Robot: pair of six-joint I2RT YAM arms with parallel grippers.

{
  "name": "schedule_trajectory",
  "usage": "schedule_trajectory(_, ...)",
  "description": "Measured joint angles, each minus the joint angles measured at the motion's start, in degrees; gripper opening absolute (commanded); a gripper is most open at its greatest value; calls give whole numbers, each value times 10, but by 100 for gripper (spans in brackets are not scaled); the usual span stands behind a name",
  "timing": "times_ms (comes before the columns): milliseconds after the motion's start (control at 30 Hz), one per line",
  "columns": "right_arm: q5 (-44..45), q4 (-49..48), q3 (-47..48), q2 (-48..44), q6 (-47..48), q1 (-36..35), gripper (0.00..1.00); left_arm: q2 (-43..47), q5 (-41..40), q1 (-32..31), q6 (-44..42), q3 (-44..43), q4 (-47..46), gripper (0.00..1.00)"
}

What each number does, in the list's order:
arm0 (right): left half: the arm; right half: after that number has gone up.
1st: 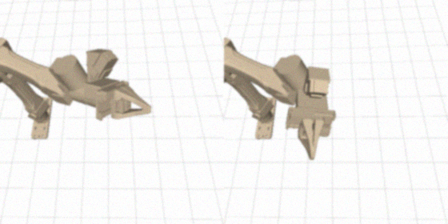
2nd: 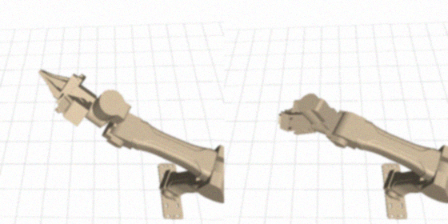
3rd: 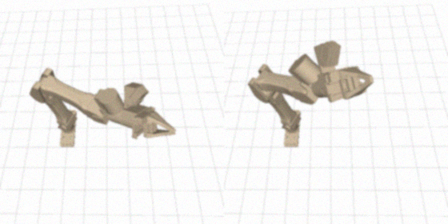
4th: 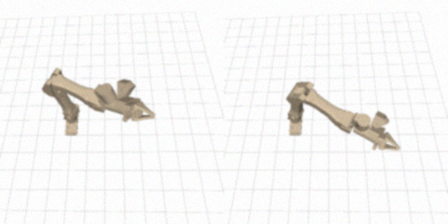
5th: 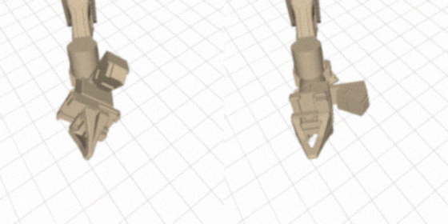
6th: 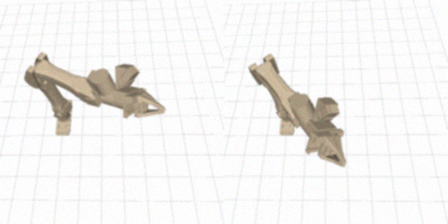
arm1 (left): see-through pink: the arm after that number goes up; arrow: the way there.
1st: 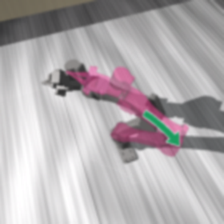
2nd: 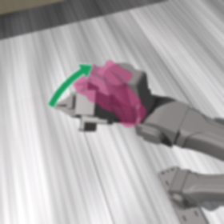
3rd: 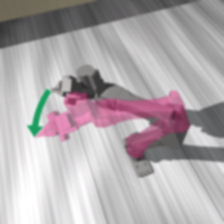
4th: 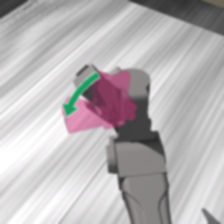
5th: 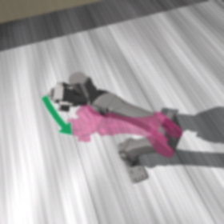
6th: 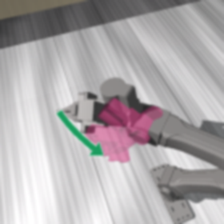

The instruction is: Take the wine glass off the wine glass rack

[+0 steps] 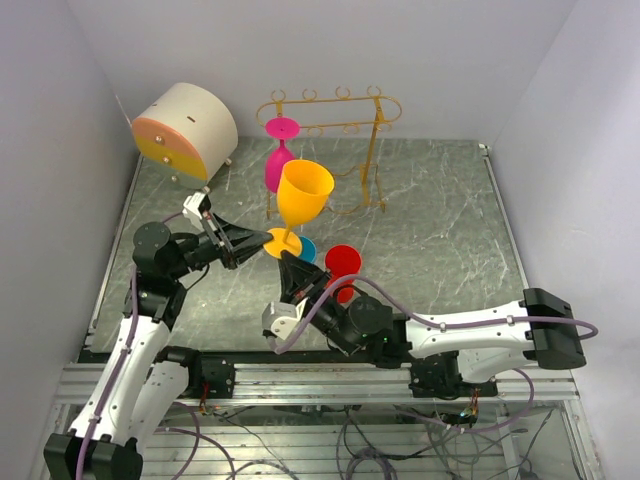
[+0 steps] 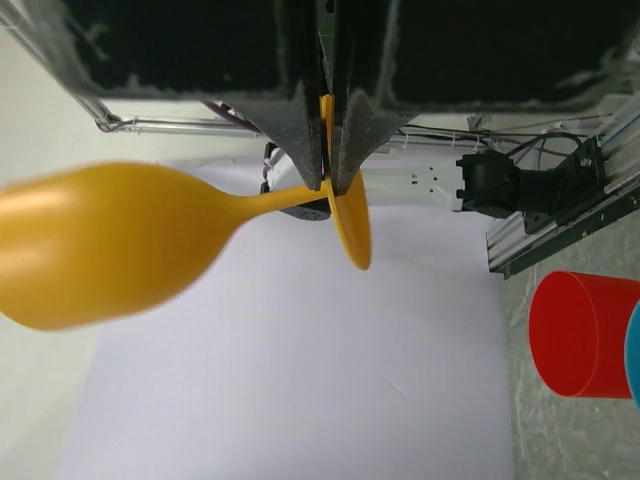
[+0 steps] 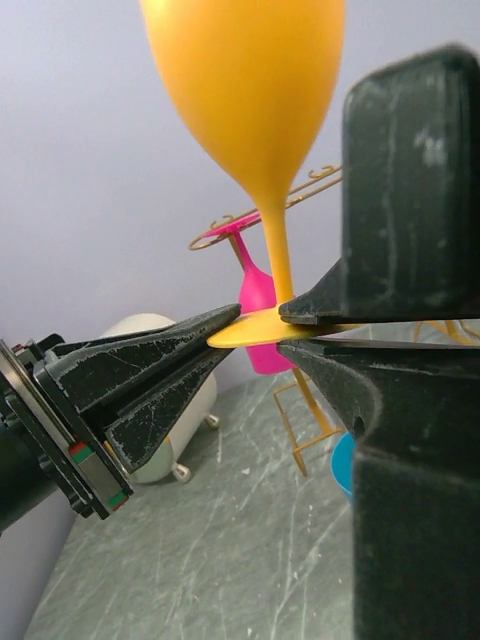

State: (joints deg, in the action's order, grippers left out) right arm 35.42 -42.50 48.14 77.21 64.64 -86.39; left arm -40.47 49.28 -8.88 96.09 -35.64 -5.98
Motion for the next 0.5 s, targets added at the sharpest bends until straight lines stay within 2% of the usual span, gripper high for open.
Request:
schedule_trajectory(67,4,18,0,-11,-14,-2,26,1,0,-3,4,12,-21,7)
schedule_trajectory(133,17,48,-1,-26,-40,-7,33,2,0,-5,8,25,-51,7)
schedule_trajectory(267,61,133,3,-78,-112,-16,36,3,-13,-4,17,65,-121,7)
schedule_trajectory(500,136,407,85,-178,-344,-20,37,-30,-31,-4,16,119,-233,7)
